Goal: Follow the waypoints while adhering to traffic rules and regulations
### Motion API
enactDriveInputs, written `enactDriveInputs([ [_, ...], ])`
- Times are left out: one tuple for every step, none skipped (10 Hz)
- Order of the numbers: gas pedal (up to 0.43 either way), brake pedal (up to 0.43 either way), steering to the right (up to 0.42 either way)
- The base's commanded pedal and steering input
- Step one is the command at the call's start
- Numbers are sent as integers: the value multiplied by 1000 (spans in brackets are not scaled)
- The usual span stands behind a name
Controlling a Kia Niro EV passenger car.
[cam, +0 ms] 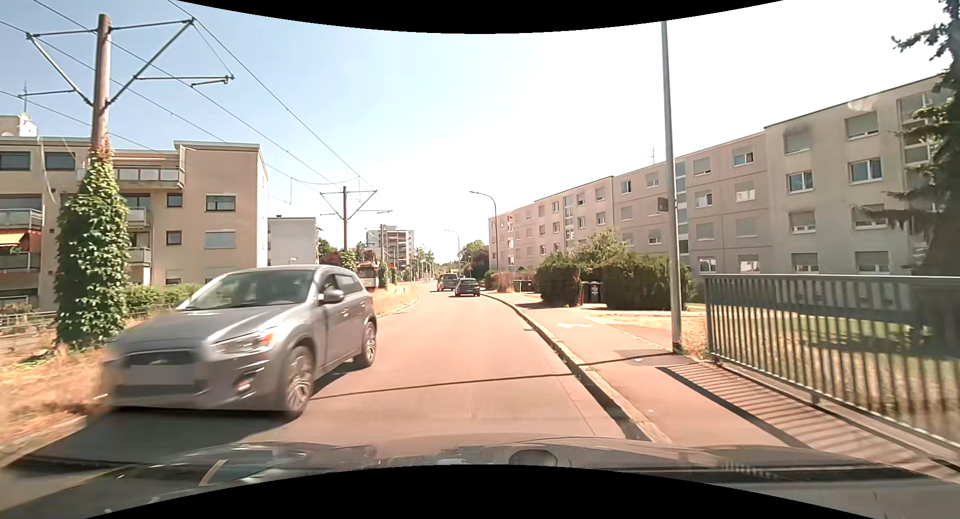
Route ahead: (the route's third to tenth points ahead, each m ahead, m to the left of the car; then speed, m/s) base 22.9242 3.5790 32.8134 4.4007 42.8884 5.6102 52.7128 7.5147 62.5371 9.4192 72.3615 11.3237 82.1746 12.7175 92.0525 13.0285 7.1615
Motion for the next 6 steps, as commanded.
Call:
enactDriveInputs([
  [47, 0, -12],
  [47, 0, -12],
  [47, 0, -11],
  [47, 0, -11],
  [47, 0, -7],
  [47, 0, -1],
])
